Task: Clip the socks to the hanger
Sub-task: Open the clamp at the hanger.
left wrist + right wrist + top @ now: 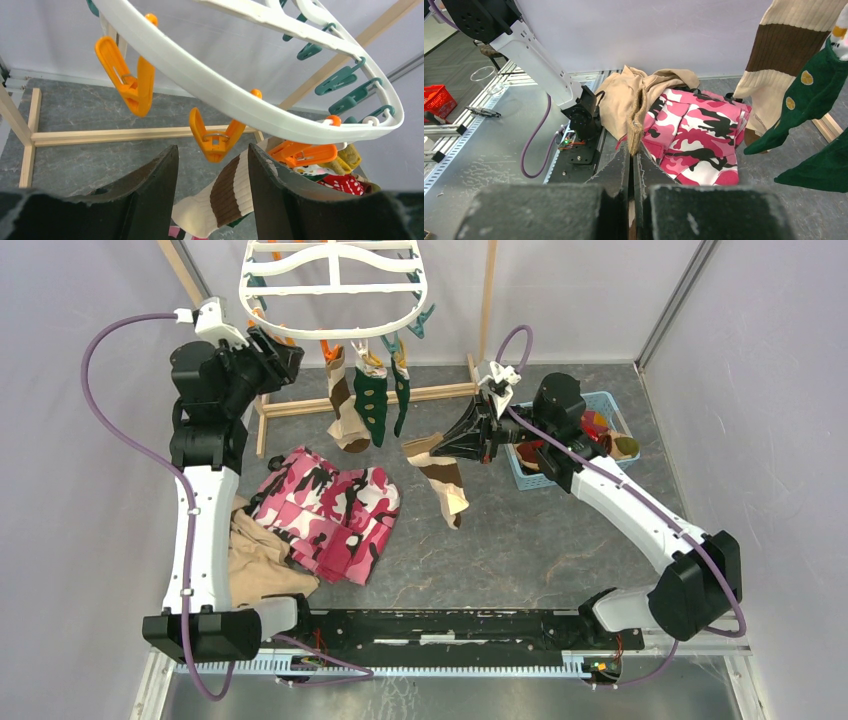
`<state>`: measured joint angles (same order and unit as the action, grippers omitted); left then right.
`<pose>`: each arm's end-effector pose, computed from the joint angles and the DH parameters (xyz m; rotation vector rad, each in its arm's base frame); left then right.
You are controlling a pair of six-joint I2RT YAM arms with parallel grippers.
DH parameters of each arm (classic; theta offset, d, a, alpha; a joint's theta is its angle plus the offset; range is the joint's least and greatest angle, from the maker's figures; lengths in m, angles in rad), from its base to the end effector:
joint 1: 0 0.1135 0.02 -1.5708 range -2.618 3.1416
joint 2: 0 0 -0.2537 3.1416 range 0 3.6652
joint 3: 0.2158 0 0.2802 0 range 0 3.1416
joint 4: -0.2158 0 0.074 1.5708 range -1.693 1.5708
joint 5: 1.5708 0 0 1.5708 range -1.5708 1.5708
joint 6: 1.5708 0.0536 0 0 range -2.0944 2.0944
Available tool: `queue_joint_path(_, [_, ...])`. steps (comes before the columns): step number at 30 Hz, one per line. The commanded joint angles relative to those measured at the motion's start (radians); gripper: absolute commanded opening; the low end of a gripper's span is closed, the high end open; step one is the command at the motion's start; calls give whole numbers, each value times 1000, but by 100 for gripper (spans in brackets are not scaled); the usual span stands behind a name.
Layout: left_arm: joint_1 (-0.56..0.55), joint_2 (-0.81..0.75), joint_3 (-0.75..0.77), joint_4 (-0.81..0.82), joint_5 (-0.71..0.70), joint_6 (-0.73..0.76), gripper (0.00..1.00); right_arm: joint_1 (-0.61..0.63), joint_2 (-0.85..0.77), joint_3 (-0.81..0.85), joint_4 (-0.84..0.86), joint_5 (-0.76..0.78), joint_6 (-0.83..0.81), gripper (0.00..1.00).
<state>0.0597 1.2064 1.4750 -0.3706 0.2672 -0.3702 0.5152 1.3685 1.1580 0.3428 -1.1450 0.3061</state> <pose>0.3029 0.0039 0.4682 -0.1589 1.6821 -0.4569 0.2758 0.2122 0.3762 -1.1517 1.2638 1.4415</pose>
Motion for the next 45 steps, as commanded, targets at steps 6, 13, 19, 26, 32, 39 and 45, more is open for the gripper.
queue_joint_path(6, [3,-3,-32,200,4,46,57,3,5,48,44,-7,12,0])
queue_joint_path(13, [2,8,-51,229,-5,47,55,3,6,50,38,-9,7,0])
queue_joint_path(19, [2,8,-58,261,-20,48,55,3,3,50,33,-10,2,0])
queue_joint_path(26, [1,5,-81,295,-29,52,55,3,2,55,29,-10,0,0])
queue_joint_path(32, [0,-9,-111,325,-38,79,54,3,3,54,27,-9,-2,0])
queue_joint_path(39, [0,-24,-133,364,-40,104,54,3,3,54,25,-9,-2,0])
queue_joint_path(45, [1,-30,-133,366,-28,112,56,2,3,54,21,-7,-5,0])
